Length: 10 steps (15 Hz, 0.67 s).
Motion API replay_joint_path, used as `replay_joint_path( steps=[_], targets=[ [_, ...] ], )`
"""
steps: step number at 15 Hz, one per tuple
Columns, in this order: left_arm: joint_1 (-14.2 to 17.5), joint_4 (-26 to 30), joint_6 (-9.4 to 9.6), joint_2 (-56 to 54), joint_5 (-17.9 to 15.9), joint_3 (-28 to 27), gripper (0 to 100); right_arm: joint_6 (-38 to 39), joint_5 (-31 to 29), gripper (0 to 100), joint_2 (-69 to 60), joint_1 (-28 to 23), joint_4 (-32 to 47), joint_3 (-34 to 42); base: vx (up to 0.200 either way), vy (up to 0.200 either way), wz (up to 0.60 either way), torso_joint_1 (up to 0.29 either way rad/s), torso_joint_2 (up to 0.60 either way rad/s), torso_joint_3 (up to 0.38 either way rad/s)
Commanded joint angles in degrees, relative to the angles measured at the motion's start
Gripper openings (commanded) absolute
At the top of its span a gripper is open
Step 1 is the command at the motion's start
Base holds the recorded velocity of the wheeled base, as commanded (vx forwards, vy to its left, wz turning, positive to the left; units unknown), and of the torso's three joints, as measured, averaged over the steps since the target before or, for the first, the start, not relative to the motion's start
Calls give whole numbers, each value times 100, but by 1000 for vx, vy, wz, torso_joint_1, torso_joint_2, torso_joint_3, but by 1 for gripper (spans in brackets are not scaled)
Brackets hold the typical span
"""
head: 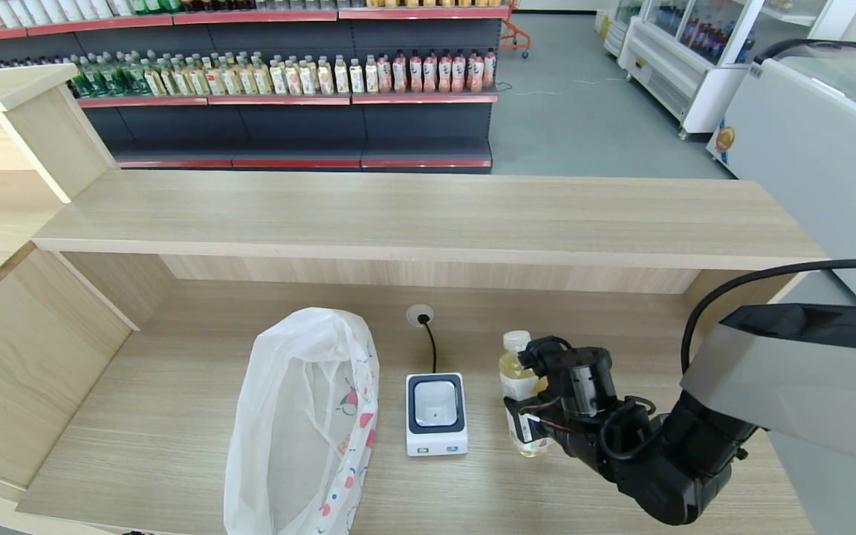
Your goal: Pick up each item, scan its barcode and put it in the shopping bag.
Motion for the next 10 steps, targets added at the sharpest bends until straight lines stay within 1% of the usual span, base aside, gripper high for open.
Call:
replay_joint_path(
  steps=[1, 3, 6, 7, 10],
  targets=[
    [2, -2, -2, 6, 0, 1, 100, 274, 39, 0, -440, -14, 15, 200, 0, 0, 0, 0, 0, 0],
    [2, -2, -2, 6, 0, 1, 100, 529, 65, 0, -801, -76, 24, 429, 0, 0, 0, 0, 0, 0],
    [2, -2, -2, 6, 0, 1, 100, 933, 417, 0, -1433, -111, 24, 710, 0, 0, 0, 0, 0, 0],
    [2, 7, -2, 6, 0, 1, 100, 1092, 882, 0, -1873, -216, 24, 868, 0, 0, 0, 0, 0, 0],
    [2, -2, -2, 6, 0, 1, 100, 1250, 2139, 0, -2734, -550, -29, 1308, 0, 0, 0, 0, 0, 0]
  ],
)
